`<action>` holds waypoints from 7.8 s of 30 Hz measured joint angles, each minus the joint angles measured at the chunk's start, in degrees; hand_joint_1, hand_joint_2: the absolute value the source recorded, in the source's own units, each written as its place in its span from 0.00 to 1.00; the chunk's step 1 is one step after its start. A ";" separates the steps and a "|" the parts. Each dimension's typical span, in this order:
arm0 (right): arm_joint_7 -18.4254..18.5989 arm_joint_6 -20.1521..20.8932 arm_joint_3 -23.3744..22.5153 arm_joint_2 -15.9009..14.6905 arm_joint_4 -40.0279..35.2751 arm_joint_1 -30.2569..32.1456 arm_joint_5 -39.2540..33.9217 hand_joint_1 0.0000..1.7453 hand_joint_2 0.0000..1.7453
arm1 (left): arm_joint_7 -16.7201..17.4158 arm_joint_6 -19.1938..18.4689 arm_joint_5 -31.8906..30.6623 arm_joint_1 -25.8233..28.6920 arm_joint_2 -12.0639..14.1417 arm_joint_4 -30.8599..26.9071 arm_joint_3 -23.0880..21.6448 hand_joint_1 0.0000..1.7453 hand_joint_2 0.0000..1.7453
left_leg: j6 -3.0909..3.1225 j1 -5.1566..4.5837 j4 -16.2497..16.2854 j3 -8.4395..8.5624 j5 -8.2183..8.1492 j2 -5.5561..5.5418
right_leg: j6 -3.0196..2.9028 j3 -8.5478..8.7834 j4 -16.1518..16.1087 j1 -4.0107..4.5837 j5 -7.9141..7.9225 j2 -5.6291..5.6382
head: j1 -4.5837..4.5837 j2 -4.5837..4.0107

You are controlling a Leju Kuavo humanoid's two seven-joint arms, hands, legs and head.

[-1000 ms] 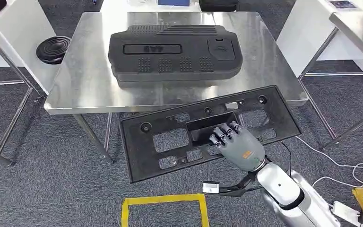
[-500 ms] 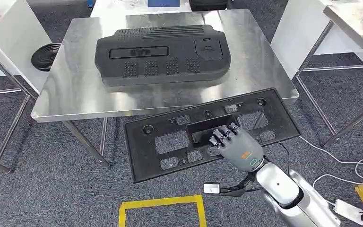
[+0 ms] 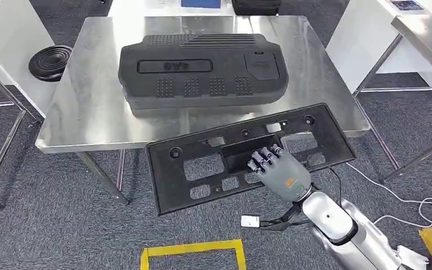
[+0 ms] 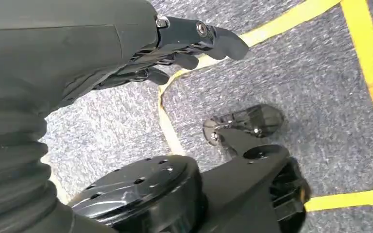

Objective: Take the parts from the cabinet and place them on the table.

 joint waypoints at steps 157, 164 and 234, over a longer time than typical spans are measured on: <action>-14.56 10.74 6.05 43.80 72.74 -39.96 -22.12 0.00 0.00 | 19.78 8.87 1.16 -20.29 -10.99 0.55 1.07 0.00 0.00 | -2.87 0.13 -2.33 4.08 -1.67 0.93 | -1.27 2.61 -15.99 0.62 12.38 -0.10 | -1.03 0.00; -14.71 15.02 7.15 44.70 72.24 -41.15 -23.71 0.00 0.00 | 19.43 8.72 2.25 -20.30 -10.67 0.52 1.47 0.00 0.00 | -2.87 0.17 -2.34 4.09 -1.67 0.94 | -1.27 2.61 -15.99 0.63 12.38 -0.09 | -1.03 0.00; -20.31 9.82 12.54 46.25 49.12 -33.35 -57.14 0.00 0.00 | 21.42 10.69 4.02 -20.71 -8.30 -0.02 1.53 0.00 0.00 | -2.88 0.16 -2.36 4.19 -1.66 0.92 | -1.28 2.71 -15.99 0.63 12.38 -0.11 | -1.03 0.00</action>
